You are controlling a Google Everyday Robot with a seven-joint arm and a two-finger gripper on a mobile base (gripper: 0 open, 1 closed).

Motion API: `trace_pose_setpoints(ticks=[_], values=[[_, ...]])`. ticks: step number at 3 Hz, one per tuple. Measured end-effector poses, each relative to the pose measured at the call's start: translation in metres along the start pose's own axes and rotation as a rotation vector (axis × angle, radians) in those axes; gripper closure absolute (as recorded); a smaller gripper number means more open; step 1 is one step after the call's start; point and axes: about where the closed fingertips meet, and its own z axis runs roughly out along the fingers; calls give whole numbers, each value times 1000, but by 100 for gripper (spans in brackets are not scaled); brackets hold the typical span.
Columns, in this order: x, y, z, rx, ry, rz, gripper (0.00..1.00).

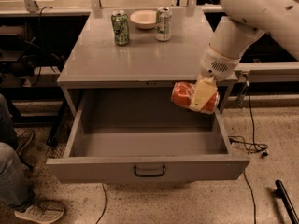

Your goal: Place coke can into top drawer

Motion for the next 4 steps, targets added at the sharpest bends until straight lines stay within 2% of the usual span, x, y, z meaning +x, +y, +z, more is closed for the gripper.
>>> trace_pose_setpoints(ticks=[1,2,3,4], values=[[-1,2,49,-45,-53,58,100],[-15,-7,94,-43,-140,88,100],[-42,-18,124,-4,-230,82,100],[-76,-18,151,-4,-278,48,85]])
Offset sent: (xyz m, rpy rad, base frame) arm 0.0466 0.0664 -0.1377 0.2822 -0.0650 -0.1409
